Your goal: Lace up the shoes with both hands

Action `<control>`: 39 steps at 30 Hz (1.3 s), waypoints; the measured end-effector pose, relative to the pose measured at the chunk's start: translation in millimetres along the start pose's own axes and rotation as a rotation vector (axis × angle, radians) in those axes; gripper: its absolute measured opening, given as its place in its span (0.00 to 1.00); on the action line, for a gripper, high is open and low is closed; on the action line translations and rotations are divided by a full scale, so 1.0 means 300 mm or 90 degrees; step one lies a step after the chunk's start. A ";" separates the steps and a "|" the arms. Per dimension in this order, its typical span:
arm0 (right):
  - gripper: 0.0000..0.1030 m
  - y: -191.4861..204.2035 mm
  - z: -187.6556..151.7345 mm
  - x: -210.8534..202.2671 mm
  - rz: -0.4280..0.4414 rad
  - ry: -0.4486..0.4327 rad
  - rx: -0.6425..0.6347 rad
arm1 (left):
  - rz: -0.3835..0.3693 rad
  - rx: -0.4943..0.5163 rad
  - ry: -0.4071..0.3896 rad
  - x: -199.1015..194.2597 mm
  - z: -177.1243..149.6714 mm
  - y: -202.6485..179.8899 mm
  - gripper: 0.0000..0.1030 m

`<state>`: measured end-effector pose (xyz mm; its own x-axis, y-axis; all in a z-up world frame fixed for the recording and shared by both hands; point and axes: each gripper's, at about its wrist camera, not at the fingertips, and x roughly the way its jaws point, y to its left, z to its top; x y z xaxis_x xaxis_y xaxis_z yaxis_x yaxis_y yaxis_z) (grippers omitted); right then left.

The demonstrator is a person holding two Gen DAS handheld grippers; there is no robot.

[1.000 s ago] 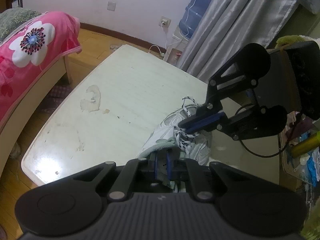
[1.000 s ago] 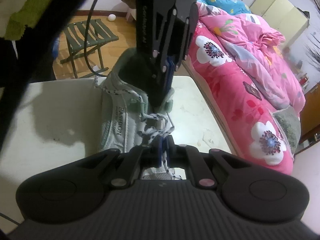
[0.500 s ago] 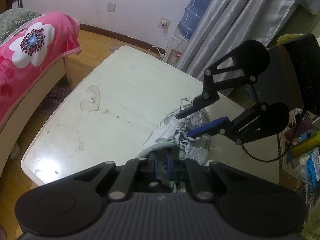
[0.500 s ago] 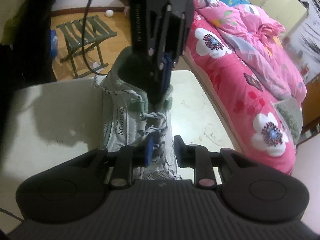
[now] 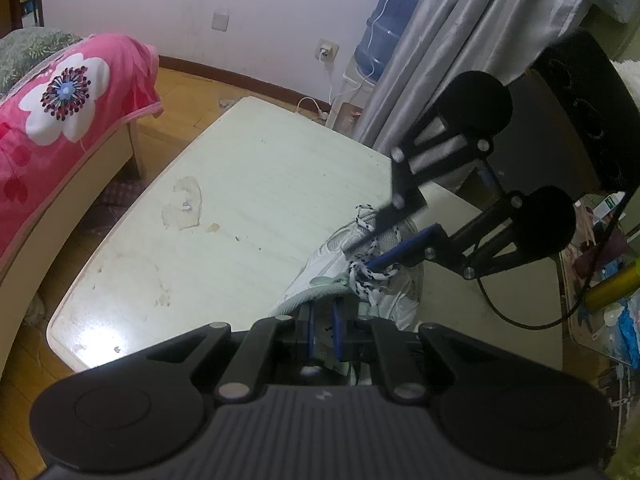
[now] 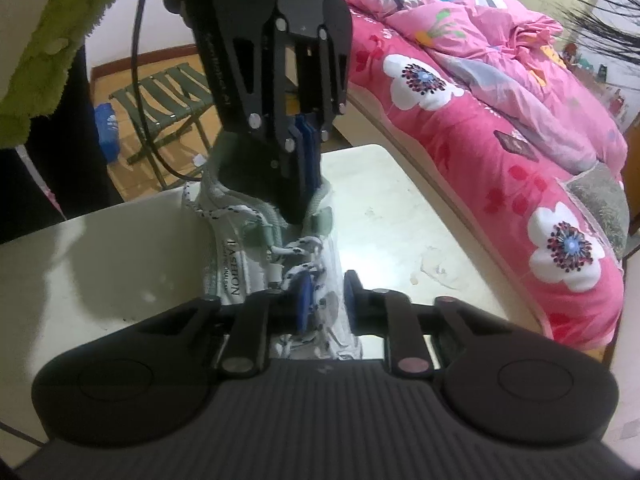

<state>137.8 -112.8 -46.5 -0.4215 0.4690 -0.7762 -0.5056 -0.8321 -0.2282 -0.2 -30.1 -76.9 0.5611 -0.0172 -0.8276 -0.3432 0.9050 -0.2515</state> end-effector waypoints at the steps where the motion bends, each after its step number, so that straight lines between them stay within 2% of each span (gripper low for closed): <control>1: 0.05 0.004 -0.001 0.001 0.005 0.000 -0.002 | 0.000 0.002 0.000 0.000 0.000 -0.001 0.09; 15: 0.03 0.020 -0.005 0.006 -0.004 -0.013 -0.012 | -0.002 0.033 -0.004 0.012 0.007 -0.021 0.09; 24: 0.03 0.018 -0.001 -0.001 -0.008 -0.026 -0.005 | -0.003 0.030 0.006 0.012 0.011 -0.022 0.09; 30: 0.03 0.017 -0.005 -0.011 -0.019 -0.029 0.027 | -0.005 0.048 0.020 -0.072 0.010 -0.025 0.11; 33: 0.03 0.014 -0.010 -0.026 -0.045 -0.026 0.050 | -0.003 0.059 0.015 -0.118 0.021 -0.020 0.12; 35: 0.03 0.008 -0.012 -0.035 -0.063 -0.023 0.070 | -0.002 0.075 0.002 -0.133 0.031 -0.024 0.17; 39: 0.03 0.000 -0.019 -0.053 -0.100 -0.019 0.110 | 0.012 0.136 -0.002 -0.096 0.036 -0.054 0.20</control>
<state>148.8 -122.1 -37.3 -0.3486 0.5993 -0.7206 -0.6874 -0.6861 -0.2381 -2.6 -39.6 -43.5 0.5590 0.0018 -0.8292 -0.1864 0.9747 -0.1236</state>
